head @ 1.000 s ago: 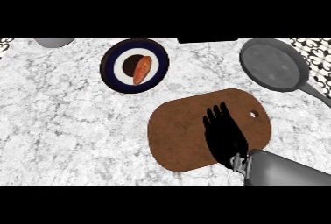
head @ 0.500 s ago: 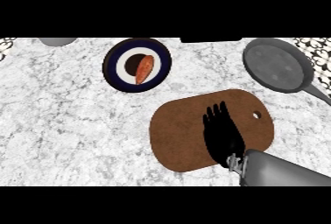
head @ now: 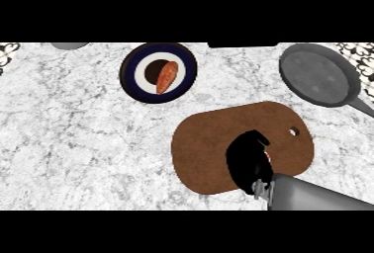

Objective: Pick the cupcake from the cutting board and place it in the pan

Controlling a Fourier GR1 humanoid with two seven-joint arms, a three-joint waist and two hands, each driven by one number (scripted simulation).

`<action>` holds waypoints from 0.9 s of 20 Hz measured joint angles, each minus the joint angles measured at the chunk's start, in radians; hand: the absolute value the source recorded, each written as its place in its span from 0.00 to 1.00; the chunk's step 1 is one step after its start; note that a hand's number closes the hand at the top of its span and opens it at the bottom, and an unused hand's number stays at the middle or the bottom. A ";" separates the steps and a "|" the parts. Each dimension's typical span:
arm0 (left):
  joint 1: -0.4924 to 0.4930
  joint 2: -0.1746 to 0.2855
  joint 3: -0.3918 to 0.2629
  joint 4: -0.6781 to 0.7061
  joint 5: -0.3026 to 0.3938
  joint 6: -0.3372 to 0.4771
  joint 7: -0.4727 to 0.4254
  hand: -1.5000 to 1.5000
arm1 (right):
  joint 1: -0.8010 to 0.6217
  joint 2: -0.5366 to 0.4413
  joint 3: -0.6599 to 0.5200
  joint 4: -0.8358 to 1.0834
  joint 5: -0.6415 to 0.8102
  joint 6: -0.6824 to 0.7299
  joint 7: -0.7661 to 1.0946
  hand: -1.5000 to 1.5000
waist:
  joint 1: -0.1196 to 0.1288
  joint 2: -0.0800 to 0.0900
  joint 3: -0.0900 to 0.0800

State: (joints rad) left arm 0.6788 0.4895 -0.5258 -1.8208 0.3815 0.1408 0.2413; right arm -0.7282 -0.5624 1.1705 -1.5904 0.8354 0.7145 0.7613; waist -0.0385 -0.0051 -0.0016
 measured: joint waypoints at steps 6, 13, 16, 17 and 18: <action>-0.005 -0.005 -0.005 0.002 0.007 0.004 0.002 0.50 | -0.014 0.001 -0.019 0.011 0.019 -0.032 -0.008 1.00 | 0.000 0.004 0.002; 0.042 -0.004 0.001 -0.003 0.017 0.020 -0.035 0.50 | 0.074 0.112 -0.339 0.095 -0.109 -0.243 0.111 1.00 | -0.048 0.003 0.009; 0.045 -0.006 0.000 0.000 0.018 0.022 -0.046 0.50 | 0.068 0.147 -0.438 0.109 -0.097 -0.347 0.163 1.00 | -0.050 -0.003 0.007; 0.044 -0.006 -0.001 0.002 0.016 0.023 -0.049 0.50 | 0.056 0.153 -0.467 0.108 -0.086 -0.378 0.175 1.00 | -0.049 -0.005 0.006; 0.043 -0.005 -0.002 0.002 0.018 0.022 -0.049 0.50 | 0.045 0.161 -0.490 0.105 -0.073 -0.409 0.186 1.00 | -0.048 -0.007 0.005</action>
State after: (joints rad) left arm 0.7218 0.4845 -0.5273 -1.8186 0.3993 0.1632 0.1922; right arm -0.6828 -0.4013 0.6803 -1.4852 0.7628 0.3056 0.9478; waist -0.0863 -0.0116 0.0037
